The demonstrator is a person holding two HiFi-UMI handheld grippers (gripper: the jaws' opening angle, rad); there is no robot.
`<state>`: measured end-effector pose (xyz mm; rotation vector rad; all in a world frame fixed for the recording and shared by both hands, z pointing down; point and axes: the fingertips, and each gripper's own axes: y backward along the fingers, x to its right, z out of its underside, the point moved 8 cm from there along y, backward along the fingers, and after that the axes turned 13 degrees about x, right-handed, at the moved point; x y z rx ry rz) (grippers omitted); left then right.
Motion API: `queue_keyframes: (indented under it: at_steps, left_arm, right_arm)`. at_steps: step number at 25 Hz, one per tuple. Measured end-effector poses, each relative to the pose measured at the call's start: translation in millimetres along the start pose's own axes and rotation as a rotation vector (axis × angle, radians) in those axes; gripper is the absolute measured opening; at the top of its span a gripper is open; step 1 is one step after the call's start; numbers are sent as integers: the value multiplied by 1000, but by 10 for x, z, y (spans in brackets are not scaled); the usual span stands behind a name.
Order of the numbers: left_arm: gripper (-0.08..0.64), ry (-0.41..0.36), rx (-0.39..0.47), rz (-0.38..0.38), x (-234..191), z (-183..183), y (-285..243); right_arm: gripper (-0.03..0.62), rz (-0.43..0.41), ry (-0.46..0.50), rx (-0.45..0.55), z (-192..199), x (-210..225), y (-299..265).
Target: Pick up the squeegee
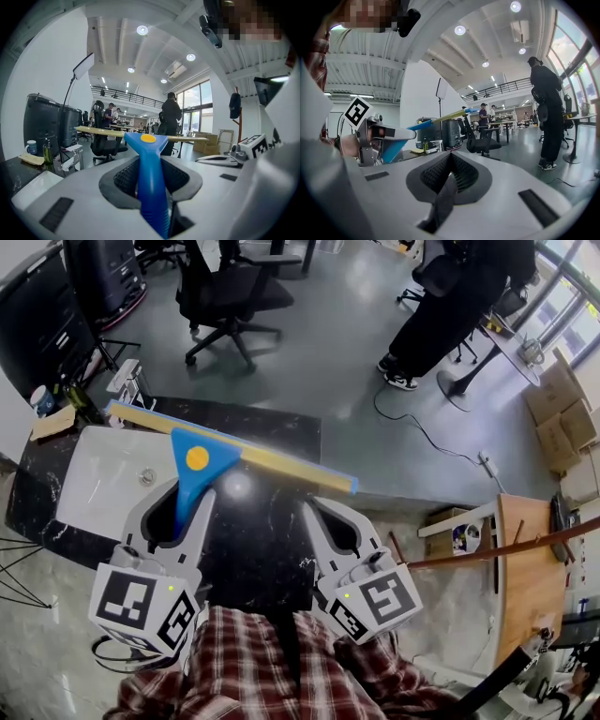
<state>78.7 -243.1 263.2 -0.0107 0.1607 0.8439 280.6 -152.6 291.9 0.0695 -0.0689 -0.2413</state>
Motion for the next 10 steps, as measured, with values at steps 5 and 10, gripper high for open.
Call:
queue_keyframes:
  at_steps: [5, 10]
  left_arm:
    - [137, 6, -1, -8, 11, 11, 16]
    - [137, 0, -3, -31, -15, -29, 71]
  right_arm:
    - [11, -14, 3, -11, 17, -12, -21]
    - [11, -39, -2, -8, 3, -54, -76]
